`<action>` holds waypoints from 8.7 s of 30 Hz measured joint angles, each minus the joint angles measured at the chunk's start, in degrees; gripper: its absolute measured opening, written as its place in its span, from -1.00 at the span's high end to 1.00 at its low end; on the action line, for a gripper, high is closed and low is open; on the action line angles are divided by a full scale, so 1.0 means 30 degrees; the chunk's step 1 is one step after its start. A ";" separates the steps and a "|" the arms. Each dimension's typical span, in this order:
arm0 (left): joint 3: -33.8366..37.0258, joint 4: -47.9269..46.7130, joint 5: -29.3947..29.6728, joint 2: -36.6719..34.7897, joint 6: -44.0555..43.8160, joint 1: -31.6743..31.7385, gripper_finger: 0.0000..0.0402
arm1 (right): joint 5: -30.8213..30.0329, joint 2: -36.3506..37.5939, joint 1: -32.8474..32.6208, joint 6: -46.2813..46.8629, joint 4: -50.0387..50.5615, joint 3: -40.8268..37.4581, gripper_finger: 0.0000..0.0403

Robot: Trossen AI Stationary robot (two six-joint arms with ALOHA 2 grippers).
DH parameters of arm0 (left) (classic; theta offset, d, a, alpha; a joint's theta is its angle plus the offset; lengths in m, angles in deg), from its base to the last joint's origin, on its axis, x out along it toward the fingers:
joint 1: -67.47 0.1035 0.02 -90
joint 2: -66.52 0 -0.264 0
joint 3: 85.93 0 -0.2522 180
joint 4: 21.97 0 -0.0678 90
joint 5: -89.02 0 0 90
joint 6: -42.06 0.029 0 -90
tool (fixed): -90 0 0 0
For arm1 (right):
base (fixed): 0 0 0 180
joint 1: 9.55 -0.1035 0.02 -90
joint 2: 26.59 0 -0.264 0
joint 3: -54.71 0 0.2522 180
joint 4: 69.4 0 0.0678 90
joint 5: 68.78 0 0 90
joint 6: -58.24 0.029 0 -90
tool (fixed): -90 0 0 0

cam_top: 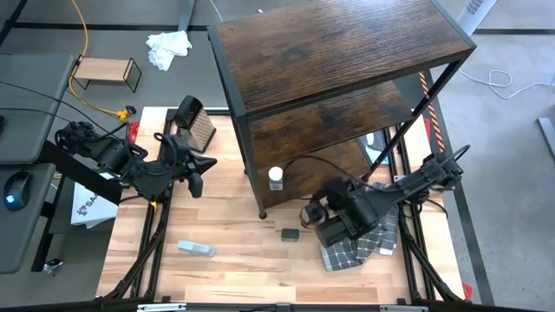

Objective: Shelf spices

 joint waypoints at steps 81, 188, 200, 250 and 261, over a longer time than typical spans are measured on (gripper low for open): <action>0.0015 -0.0089 -0.5427 0.3043 0.1589 0.0368 1.00 | 0.5635 0.3402 0.4619 -1.9035 -1.2666 -0.1344 0.10; 0.8240 1.1242 -1.2872 0.6160 -0.2449 -0.3161 1.00 | 0.5313 -0.5644 -0.3572 -1.1404 -1.5616 -0.1108 -0.36; 0.8218 1.7209 -0.5414 0.4422 -0.3466 -0.3626 1.00 | 0.3216 -0.5399 -0.4367 -1.1011 -0.8824 0.4233 -0.15; 0.0449 0.0212 0.5059 0.8226 -1.2277 0.0627 1.00 | 0.0392 -0.5297 -0.6202 0.8990 0.2874 0.7206 1.00; 0.0481 -0.4845 0.4812 0.6878 -1.5332 0.0803 1.00 | 0.0262 -0.5275 -0.6412 0.9322 0.2891 0.7509 1.00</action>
